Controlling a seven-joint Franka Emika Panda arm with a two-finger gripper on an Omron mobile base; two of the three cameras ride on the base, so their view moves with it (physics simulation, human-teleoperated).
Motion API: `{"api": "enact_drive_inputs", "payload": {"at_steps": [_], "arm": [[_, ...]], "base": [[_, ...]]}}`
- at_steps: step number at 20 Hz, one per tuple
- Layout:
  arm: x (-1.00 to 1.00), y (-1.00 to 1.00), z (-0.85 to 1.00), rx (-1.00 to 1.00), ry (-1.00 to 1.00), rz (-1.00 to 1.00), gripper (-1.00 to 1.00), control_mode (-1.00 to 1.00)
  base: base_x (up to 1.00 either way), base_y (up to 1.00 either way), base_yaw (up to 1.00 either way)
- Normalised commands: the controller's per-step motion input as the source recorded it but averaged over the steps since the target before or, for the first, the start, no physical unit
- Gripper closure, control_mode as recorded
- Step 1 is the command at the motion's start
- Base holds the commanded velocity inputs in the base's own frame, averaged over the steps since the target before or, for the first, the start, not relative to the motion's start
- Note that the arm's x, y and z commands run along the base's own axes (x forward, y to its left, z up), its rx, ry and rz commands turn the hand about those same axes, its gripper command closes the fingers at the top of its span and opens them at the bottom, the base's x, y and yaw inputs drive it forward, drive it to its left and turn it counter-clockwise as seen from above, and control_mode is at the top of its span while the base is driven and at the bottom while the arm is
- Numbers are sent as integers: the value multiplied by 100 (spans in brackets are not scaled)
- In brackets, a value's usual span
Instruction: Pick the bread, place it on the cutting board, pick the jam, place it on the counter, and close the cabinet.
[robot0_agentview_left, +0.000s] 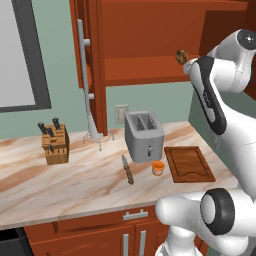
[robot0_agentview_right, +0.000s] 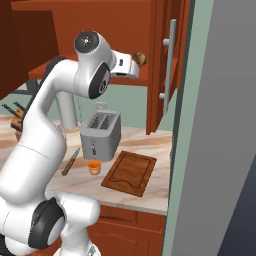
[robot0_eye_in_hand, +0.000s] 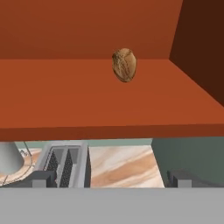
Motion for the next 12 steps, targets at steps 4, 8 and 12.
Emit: {"api": "enact_drive_inputs", "payload": {"at_steps": [4,8,12], "arm": [[31,-9,0,0,0,0,-100,-100],[31,-8,0,0,0,0,-100,-100],[29,-9,0,0,0,0,-100,-100]], "base": [[0,0,0],[0,0,0],[0,0,0]]}}
